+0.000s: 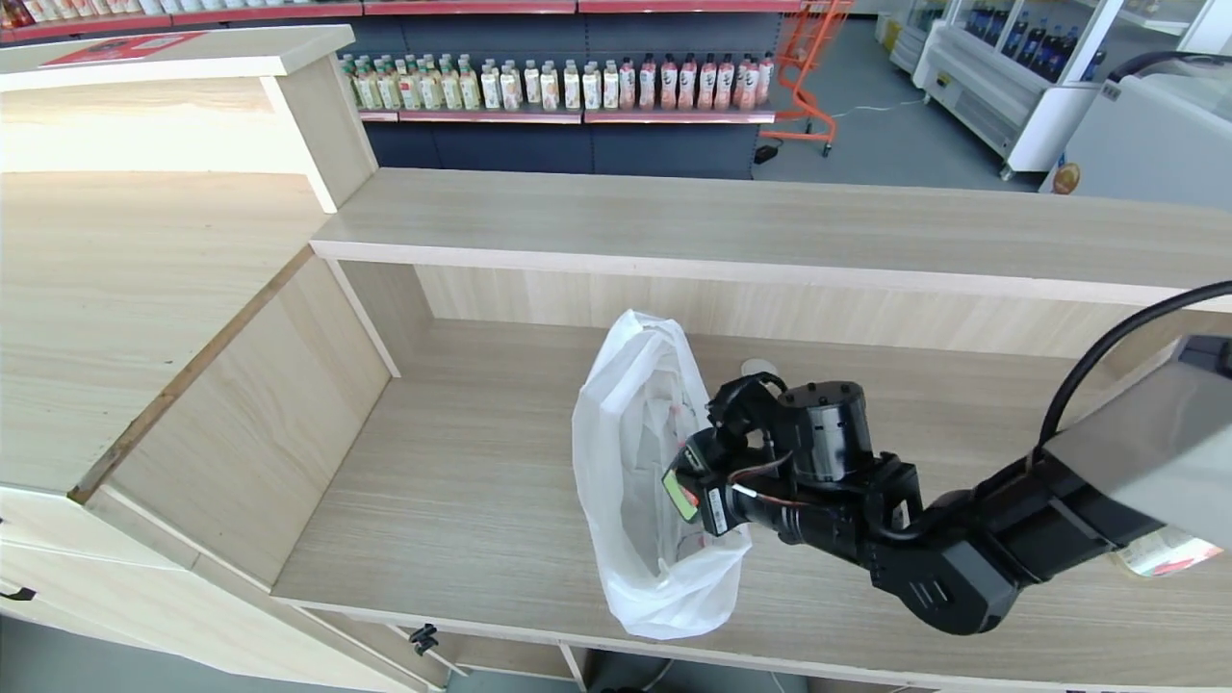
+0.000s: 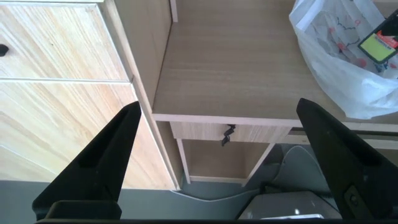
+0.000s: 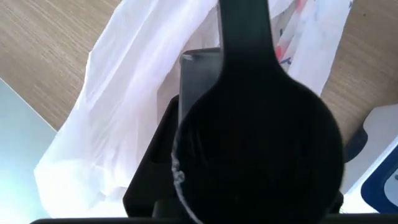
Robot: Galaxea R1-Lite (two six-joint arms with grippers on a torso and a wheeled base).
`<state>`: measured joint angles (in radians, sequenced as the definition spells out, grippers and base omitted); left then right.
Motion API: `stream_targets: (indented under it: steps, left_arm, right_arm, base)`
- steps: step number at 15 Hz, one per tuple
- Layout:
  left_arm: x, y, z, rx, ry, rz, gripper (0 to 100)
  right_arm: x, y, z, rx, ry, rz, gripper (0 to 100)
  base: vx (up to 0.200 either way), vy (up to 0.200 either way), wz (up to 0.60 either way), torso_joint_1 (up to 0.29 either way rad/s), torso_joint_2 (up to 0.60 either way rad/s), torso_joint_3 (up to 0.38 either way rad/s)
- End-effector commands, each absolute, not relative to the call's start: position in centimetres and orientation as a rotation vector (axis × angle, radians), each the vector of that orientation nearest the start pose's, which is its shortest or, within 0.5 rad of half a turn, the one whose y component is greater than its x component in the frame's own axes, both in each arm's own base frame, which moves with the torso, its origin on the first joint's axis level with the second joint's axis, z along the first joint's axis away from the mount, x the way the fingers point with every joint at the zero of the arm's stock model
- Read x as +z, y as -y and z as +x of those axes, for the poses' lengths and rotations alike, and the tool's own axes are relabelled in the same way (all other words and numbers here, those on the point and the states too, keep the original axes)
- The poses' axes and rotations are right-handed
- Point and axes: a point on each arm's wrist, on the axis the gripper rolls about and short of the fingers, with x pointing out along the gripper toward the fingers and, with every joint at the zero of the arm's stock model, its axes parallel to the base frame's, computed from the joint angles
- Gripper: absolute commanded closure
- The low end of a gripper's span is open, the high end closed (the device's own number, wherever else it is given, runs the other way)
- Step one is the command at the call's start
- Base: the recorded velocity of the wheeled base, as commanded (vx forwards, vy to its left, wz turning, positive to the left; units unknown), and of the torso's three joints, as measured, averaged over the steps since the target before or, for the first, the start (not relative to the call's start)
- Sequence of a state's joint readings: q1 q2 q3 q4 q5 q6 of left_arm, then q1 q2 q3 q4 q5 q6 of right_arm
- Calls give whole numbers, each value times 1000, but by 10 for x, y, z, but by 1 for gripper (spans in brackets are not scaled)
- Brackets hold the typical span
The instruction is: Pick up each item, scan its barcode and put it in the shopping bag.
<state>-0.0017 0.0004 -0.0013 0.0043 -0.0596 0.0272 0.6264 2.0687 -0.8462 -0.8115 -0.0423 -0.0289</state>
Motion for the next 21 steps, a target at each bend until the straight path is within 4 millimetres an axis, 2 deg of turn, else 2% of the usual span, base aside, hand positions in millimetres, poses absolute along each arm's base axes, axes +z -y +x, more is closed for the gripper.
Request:
stream_targets:
  steps: [1,7,8,10,11,12,13,14,17,19,21]
  left_arm:
    - [75,1,-23,-60,-2,28,0]
    - [75,1,-23,-61,-4,27,0]
    - [75,1,-23,-61,-4,27,0]
    - [75,1,-23,-61,-2,28,0]
    - [75,1,-23,-61,-2,28,0]
    - [75,1,-23,-60,-2,28,0]
    - [75,1,-23,-61,-2,28,0]
    - [75,1,-23,-61,-4,27,0]
    - [75,1,-23,-61,-2,28,0]
    - [75,1,-23,-61,-2,28,0]
    - [75,1,-23,-61,-2,28,0]
  right_arm:
    - [53,-223,302,606,-429,-246,100]
    - [41,-229,310,624,-411,-315,100]
    - [42,-230,311,623,-405,-317,0]
    - [54,-228,312,614,-377,-282,0]
    - [67,-226,311,608,-358,-229,0]
    - [83,-223,309,616,-340,-149,0]
    - [108,-217,301,634,-315,-32,0]
    - [129,-207,292,643,-308,75,0]
    - [180,-155,254,613,-249,232,0]
    - [198,-125,237,553,-176,200,0]
    - [210,-108,222,507,-110,133,0]
  base:
    - [0,0,0,0,0,0]
    - [0,0,0,0,0,0]
    - [0,0,0,0,0,0]
    - [0,0,0,0,0,0]
    - [0,0,0,0,0,0]
    - [0,0,0,0,0,0]
    - [0,0,0,0,0,0]
    - [0,0,0,0,0,0]
    - [0,0,0,0,0,0]
    - [0,0,0,0,0,0]
    - [0,0,0,0,0,0]
